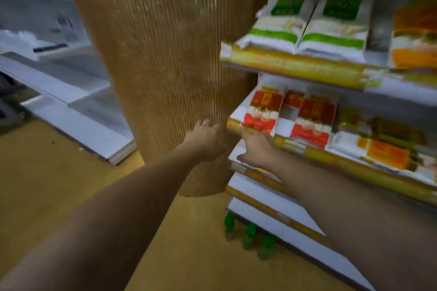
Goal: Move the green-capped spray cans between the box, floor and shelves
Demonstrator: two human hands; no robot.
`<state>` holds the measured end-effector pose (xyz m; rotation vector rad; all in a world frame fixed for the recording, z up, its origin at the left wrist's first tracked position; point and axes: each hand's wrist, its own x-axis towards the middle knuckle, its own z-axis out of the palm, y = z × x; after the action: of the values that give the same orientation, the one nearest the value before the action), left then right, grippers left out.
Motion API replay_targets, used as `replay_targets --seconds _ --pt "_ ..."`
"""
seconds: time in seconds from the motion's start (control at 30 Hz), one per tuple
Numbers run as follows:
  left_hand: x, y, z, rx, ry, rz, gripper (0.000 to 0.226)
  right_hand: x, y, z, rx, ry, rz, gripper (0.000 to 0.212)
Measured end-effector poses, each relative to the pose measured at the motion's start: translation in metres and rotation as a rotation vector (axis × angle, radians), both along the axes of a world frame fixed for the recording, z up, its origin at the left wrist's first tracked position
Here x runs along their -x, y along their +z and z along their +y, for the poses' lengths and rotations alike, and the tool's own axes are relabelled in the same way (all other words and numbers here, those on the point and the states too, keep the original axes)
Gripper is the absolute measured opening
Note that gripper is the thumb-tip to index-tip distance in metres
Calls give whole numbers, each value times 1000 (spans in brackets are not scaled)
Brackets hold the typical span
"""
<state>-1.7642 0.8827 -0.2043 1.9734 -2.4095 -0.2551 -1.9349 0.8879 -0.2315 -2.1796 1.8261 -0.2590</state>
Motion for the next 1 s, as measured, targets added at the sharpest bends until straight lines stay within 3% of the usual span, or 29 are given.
replay_targets --seconds 0.1,0.43,0.63,0.87,1.0 --pt "7 -53 -24 -102 -25 15 89 8 -52 -17 -101 -19 44 65" --pt "19 -295 -48 -432 -179 -32 81 32 -279 -8 -479 -168 33 60" --pt "51 -446 -39 -526 -273 -6 86 71 -422 12 -624 -337 49 71" --pt "105 -591 -56 -455 -355 115 92 126 -561 7 -623 -398 127 71" --pt "138 -662 -74 -482 -382 128 96 128 -633 -7 -554 -409 135 84"
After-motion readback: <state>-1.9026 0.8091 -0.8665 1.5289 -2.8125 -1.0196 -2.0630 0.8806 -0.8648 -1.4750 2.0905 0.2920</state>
